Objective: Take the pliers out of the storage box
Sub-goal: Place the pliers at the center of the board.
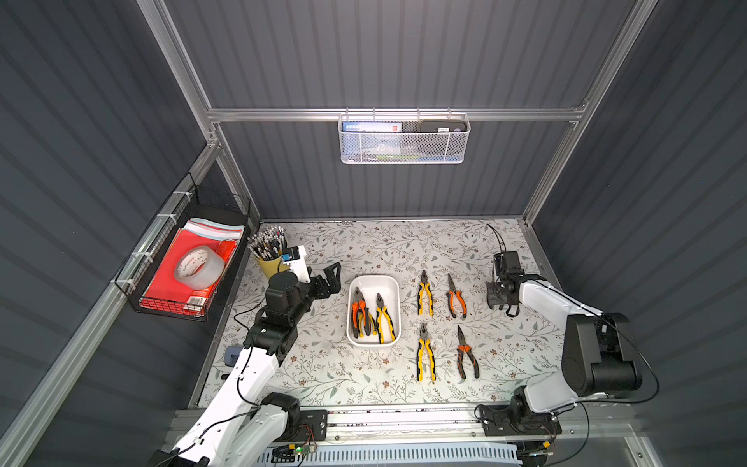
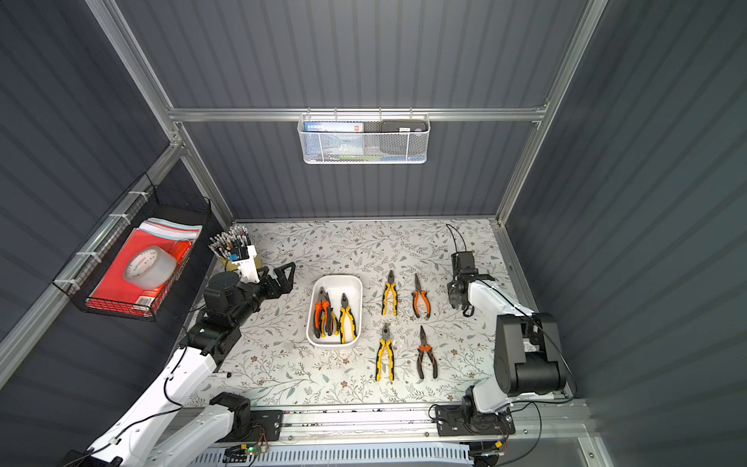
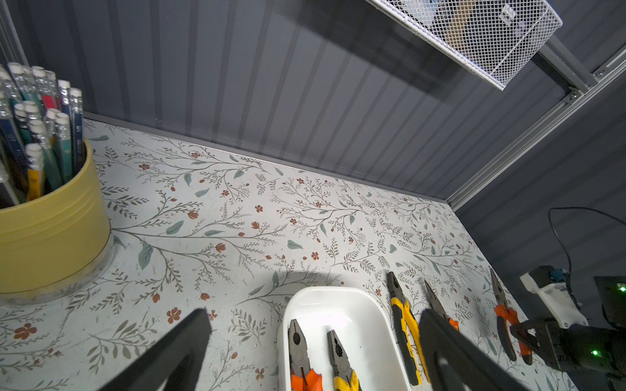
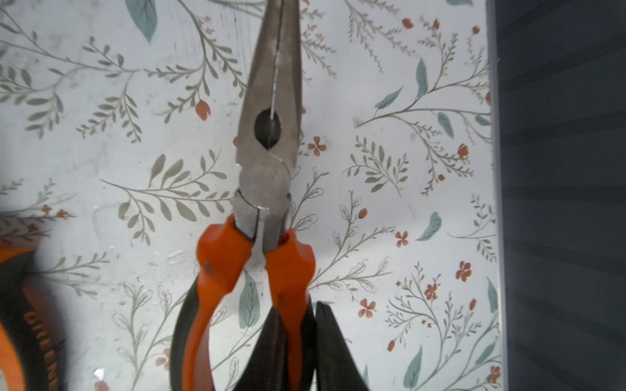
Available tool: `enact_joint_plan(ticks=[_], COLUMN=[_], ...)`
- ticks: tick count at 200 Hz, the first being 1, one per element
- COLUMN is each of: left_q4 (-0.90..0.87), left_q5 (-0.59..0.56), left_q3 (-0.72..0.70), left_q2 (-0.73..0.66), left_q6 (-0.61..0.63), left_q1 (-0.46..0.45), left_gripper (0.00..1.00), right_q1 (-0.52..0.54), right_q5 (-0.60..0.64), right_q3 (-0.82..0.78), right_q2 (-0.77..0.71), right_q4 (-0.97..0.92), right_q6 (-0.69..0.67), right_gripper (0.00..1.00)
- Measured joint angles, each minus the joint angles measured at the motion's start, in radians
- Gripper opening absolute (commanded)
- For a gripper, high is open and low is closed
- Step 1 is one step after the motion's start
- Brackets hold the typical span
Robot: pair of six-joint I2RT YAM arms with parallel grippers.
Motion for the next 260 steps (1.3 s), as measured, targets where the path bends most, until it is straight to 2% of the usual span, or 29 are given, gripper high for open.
enact_joint_plan(ticks=[64, 103, 131, 200, 222, 260], left_q4=[0.000, 0.000, 0.000, 0.000, 0.000, 0.000], left_q5=[0.000, -0.001, -0.001, -0.001, -0.001, -0.002], left_q3=[0.000, 0.000, 0.000, 0.000, 0.000, 0.000], left_q2=[0.004, 0.010, 0.010, 0.015, 0.020, 0.026], left_q6=[0.000, 0.000, 0.000, 0.000, 0.000, 0.000], left_q1=[0.000, 0.000, 0.000, 0.000, 0.000, 0.000], left_gripper=[0.99, 0.99, 0.99, 0.99, 0.99, 0.99], right_q1=[0.060, 0.096, 0.103, 0.117, 0.119, 0.117], right_q5=[-0.019, -0.008, 0.013, 0.053, 0.053, -0.024], right_q3=[-0.016, 0.011, 0.031, 0.149, 0.216, 0.356], right_q2=[0.063, 0.118, 0.124, 0.061, -0.007, -0.085], right_q4=[0.037, 0.041, 0.046, -0.029, -0.051, -0.111], right_q6=[-0.008, -0.018, -0.024, 0.024, 0.078, 0.215], right_gripper=[0.00, 0.31, 0.44, 0.50, 0.56, 0.56])
